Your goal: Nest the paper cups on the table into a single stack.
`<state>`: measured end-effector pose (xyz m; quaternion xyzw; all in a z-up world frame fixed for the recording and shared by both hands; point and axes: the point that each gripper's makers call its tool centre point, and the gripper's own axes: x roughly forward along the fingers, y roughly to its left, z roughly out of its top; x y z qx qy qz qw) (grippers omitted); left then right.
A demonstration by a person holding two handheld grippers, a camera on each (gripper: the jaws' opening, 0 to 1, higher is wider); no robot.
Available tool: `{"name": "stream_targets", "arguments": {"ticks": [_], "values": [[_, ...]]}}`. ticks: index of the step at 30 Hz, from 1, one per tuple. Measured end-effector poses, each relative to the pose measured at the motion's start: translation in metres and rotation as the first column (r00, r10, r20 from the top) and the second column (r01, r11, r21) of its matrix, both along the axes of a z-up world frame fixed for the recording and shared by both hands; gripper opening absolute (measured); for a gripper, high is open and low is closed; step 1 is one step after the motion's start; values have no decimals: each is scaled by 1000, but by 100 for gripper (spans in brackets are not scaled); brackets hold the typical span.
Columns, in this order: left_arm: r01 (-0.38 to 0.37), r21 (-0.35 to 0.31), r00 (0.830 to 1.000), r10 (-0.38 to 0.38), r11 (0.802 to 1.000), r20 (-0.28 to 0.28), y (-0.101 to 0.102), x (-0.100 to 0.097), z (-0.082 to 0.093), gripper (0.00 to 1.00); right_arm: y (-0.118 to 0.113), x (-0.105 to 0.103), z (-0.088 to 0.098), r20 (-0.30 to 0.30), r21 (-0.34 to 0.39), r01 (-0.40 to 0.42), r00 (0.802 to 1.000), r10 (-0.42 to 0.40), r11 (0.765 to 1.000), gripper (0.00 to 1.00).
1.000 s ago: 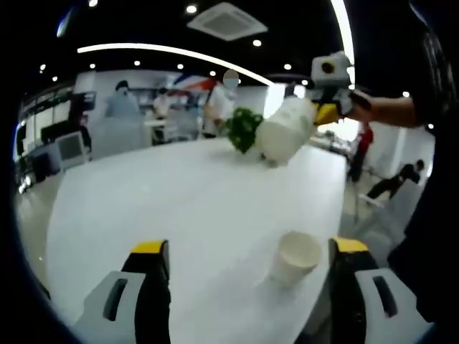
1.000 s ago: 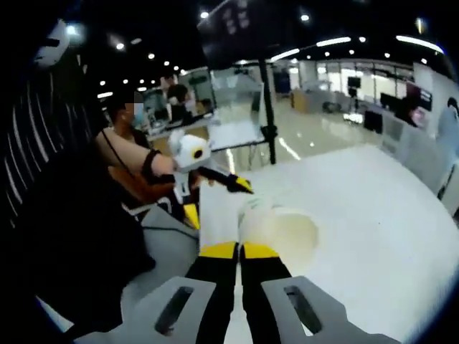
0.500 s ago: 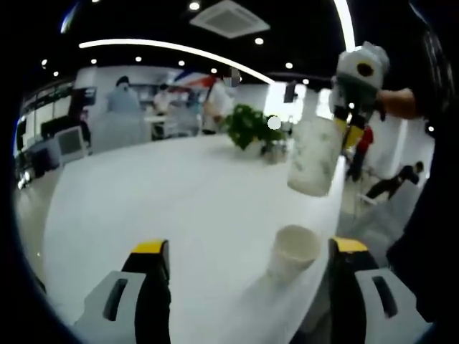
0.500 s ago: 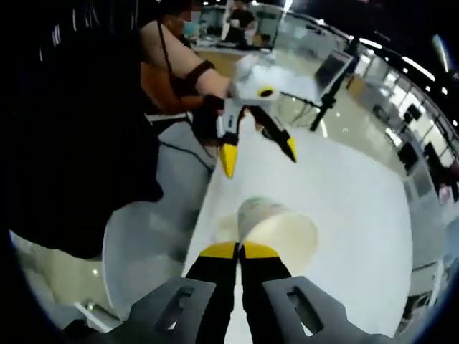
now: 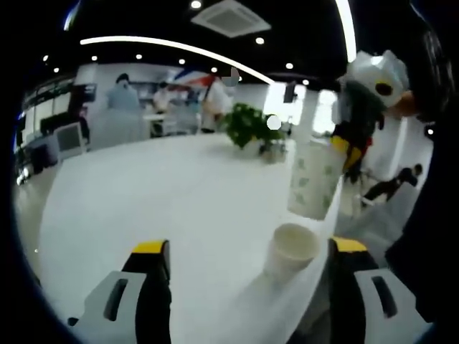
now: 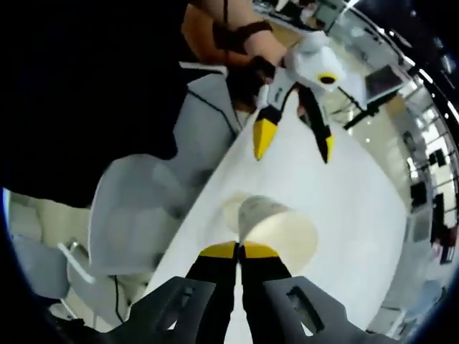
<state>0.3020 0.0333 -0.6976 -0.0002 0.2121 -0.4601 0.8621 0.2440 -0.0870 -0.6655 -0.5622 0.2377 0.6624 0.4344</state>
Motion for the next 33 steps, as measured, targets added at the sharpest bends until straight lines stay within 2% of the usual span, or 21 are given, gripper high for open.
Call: {"name": "stream_targets", "arguments": {"ticks": [2, 7, 11, 15, 19, 33], "values": [[-1, -3, 1000, 1, 1000, -2, 0, -1, 0, 90, 1, 0, -6, 15, -16, -27, 1000, 27, 1000, 0], [-12, -17, 1000, 12, 1000, -8, 0, -1, 0, 90, 7, -1, -12, 9, -18, -41, 999, 41, 999, 0], [-10, -13, 1000, 10, 1000, -3, 2, -2, 0, 89, 6, -1, -22, 11, -53, -62, 998, 63, 997, 0], [-19, -16, 1000, 19, 1000, -9, 6, -3, -2, 90, 7, -3, -28, 29, -75, -130, 991, 132, 989, 0], [-28, -20, 999, 28, 999, -16, 9, -5, -3, 90, 6, -3, -38, 31, -106, -155, 987, 159, 982, 0], [-43, -27, 999, 42, 999, -27, 15, -6, -6, 89, 14, -4, -59, 4, -133, -192, 981, 194, 972, 0]]}}
